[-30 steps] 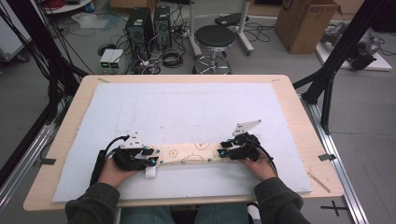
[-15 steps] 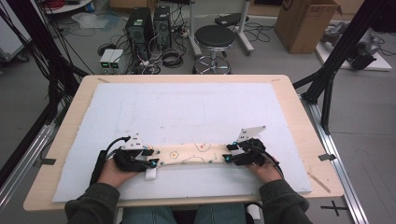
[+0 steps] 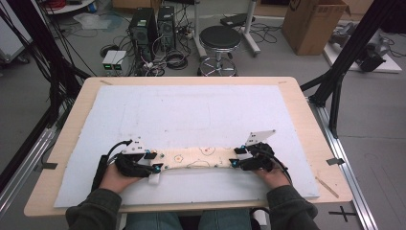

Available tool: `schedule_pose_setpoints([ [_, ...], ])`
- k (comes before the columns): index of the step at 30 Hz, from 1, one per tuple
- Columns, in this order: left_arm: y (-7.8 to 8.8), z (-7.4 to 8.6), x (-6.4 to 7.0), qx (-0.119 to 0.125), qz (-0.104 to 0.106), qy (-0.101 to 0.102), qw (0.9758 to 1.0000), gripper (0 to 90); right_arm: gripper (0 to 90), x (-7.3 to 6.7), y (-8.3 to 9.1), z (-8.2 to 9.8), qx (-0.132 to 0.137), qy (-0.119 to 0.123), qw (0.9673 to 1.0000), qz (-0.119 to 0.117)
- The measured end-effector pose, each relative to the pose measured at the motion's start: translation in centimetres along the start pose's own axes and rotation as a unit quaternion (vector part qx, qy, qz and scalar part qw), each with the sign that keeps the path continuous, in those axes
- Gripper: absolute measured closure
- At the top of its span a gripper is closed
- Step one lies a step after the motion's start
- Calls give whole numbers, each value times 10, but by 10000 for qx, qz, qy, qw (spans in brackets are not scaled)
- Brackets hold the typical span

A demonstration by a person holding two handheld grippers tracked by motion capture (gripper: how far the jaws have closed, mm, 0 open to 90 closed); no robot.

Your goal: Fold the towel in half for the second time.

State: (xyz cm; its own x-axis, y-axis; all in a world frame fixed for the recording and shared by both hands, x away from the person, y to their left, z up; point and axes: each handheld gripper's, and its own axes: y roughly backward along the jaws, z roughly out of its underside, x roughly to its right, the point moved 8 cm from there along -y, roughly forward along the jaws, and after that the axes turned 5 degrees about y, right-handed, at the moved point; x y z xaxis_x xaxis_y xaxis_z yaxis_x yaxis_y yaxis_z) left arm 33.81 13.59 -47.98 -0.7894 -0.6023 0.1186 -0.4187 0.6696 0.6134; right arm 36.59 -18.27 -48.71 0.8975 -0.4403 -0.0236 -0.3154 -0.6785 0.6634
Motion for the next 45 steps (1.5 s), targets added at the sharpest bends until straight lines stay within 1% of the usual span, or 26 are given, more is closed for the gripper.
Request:
schedule_pose_setpoints([
  [1, 2, -2, 0, 83, 13, 36, 10000, 471, 459, -1, 2, -2, 74, -59, 9999, -39],
  [4, 8, -9, 0, 221, -1, 48, 9997, 441, 422, -1, 8, -9, 297, -124, 9994, -86],
  [5, 11, -10, -1, 251, 5, 49, 9997, 435, 416, -2, 9, -11, 345, -180, 9992, -108],
  [6, 12, -13, -2, 308, -18, 83, 9995, 424, 411, -2, 11, -13, 394, -170, 9990, -114],
  [7, 15, -15, -5, 374, -61, 102, 9992, 418, 408, -1, 12, -16, 433, -175, 9989, -88],
  [9, 18, -18, -10, 467, -87, 206, 9987, 414, 408, 3, 15, -21, 535, -264, 9982, -93],
  [11, 18, -20, -17, 494, -155, 315, 9982, 413, 417, 9, 17, -26, 577, -301, 9979, 4],
  [12, 17, -21, -20, 437, -184, 348, 9983, 414, 428, 11, 17, -27, 567, -368, 9977, 8],
  [13, 16, -22, -24, 395, -335, 352, 9980, 420, 440, 14, 16, -28, 540, -426, 9976, 54],
  [14, 15, -22, -28, 338, -435, 350, 9979, 446, 456, 19, 15, -28, 458, -492, 9977, 102],
  [15, 12, -22, -31, 292, -516, 401, 9974, 465, 468, 21, 13, -28, 424, -532, 9976, 117],
  [16, 10, -22, -34, 267, -552, 464, 9970, 471, 487, 25, 10, -28, 345, -581, 9976, 126],
  [18, 5, -20, -40, 135, -638, 513, 9966, 498, 519, 31, 5, -26, 234, -660, 9975, 127],
  [20, -1, -15, -45, -8, -638, 643, 9959, 514, 547, 34, -1, -24, 131, -774, 9969, 64],
  [21, -3, -13, -46, -90, -626, 680, 9957, 514, 554, 36, -4, -22, 68, -778, 9969, 31],
  [22, -5, -11, -47, -148, -595, 730, 9954, 519, 561, 37, -7, -20, -19, -836, 9965, 22],
  [23, -7, -10, -48, -208, -573, 748, 9953, 521, 563, 38, -9, -17, -114, -864, 9962, -12],
  [26, -11, -6, -46, -357, -468, 745, 9955, 541, 591, 37, -15, -13, -277, -943, 9951, -129],
  [28, -13, -3, -43, -450, -361, 706, 9958, 584, 628, 35, -17, -12, -336, -880, 9954, -187],
  [30, -14, -3, -41, -438, -320, 689, 9961, 642, 665, 32, -20, -10, -464, -840, 9950, -266],
  [32, -14, -3, -40, -455, -245, 745, 9959, 677, 723, 31, -21, -11, -465, -823, 9951, -299],
  [33, -14, -3, -40, -451, -229, 739, 9960, 697, 734, 30, -21, -11, -474, -834, 9948, -350],
  [35, -14, -3, -39, -462, -206, 704, 9962, 742, 775, 29, -21, -11, -471, -811, 9949, -373],
  [37, -14, -4, -38, -451, -238, 662, 9965, 775, 788, 28, -21, -11, -473, -790, 9949, -409],
  [39, -13, -4, -38, -455, -279, 618, 9967, 795, 798, 28, -20, -12, -471, -821, 9946, -436],
  [45, -11, -7, -38, -376, -351, 587, 9970, 813, 802, 27, -16, -14, -395, -749, 9956, -389],
])
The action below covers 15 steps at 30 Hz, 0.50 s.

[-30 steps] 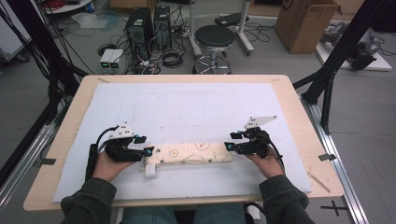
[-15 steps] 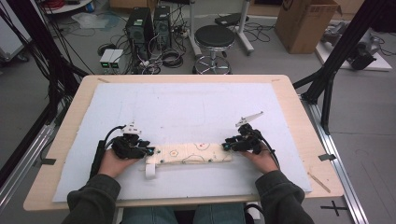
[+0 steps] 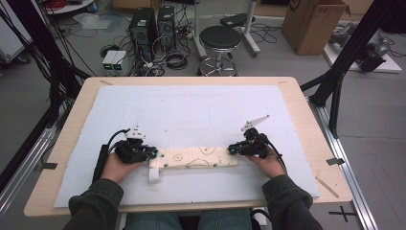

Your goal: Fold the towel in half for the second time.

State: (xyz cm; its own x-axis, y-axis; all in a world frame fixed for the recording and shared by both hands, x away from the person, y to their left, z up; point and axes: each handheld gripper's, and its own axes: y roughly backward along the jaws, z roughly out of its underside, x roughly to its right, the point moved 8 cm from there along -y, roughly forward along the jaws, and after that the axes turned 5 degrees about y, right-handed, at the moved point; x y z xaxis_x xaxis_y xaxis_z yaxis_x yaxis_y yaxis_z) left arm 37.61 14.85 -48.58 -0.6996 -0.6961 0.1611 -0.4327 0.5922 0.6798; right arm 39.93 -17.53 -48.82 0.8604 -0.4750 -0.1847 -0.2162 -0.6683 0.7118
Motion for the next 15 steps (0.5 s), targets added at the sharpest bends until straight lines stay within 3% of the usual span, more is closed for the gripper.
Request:
schedule_pose_setpoints([
  [15, 12, -12, -4, 295, -111, 18, 9995, 819, 803, -4, 14, -20, 120, 172, 9997, 126],
])
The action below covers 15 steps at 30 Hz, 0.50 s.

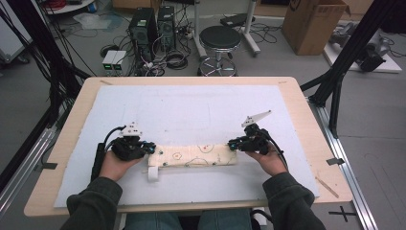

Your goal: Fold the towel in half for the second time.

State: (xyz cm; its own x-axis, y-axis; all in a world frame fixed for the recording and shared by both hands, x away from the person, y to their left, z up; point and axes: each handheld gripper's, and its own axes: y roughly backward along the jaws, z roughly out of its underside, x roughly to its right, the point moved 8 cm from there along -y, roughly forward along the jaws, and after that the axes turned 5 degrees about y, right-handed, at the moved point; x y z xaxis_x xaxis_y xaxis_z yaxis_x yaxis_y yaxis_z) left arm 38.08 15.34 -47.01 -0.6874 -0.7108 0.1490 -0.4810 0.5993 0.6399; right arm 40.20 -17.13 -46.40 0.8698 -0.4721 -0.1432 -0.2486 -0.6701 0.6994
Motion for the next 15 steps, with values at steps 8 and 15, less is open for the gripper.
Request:
schedule_pose_setpoints([
  [8, 2, -16, -9, 125, -138, 44, 9998, 819, 803, 7, 0, -9, -27, 16, 9999, 112],
  [15, -2, -21, -21, 221, -216, 206, 9993, 819, 803, 18, 0, -20, -2, -82, 9998, 177],
])
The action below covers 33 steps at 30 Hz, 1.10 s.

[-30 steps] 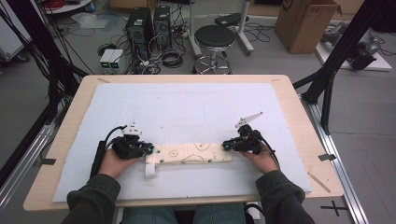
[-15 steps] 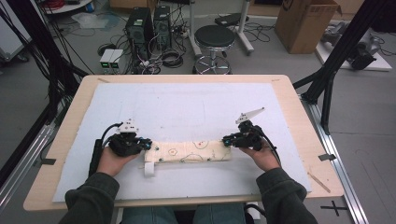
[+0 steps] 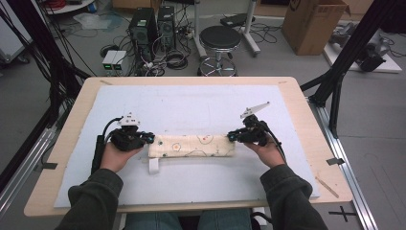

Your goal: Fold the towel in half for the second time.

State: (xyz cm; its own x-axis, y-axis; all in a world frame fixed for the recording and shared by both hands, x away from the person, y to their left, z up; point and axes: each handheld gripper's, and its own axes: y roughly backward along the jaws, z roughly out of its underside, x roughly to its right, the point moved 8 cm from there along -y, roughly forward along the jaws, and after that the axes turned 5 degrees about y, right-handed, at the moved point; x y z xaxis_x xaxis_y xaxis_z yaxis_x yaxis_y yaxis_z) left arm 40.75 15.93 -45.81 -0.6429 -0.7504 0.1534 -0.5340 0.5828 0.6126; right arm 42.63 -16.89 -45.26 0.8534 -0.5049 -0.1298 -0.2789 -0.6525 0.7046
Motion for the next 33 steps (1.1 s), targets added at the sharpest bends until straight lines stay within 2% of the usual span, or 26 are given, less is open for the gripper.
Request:
schedule_pose_setpoints([
  [7, -9, -5, -13, 147, -178, 204, 9995, 819, 803, 15, -8, -11, -2, -61, 9999, 122],
  [8, -10, -6, -14, 110, -193, 224, 9995, 819, 803, 17, -9, -11, -13, -94, 9999, 137],
  [12, -18, -14, -16, 123, -295, 163, 9994, 819, 803, 26, -12, -11, 4, -185, 9995, 271],
  [16, -25, -17, -20, 163, -370, 223, 9989, 819, 803, 37, -14, -10, 68, -352, 9987, 368],
  [24, -35, -14, -26, 142, -386, 370, 9985, 808, 800, 47, -25, -8, -26, -452, 9979, 467],
  [29, -36, -11, -31, 22, -478, 398, 9981, 710, 750, 49, -30, -5, -70, -453, 9979, 450],
  [33, -29, -13, -36, 155, -541, 501, 9972, 661, 681, 50, -27, -7, 34, -482, 9976, 495],
])
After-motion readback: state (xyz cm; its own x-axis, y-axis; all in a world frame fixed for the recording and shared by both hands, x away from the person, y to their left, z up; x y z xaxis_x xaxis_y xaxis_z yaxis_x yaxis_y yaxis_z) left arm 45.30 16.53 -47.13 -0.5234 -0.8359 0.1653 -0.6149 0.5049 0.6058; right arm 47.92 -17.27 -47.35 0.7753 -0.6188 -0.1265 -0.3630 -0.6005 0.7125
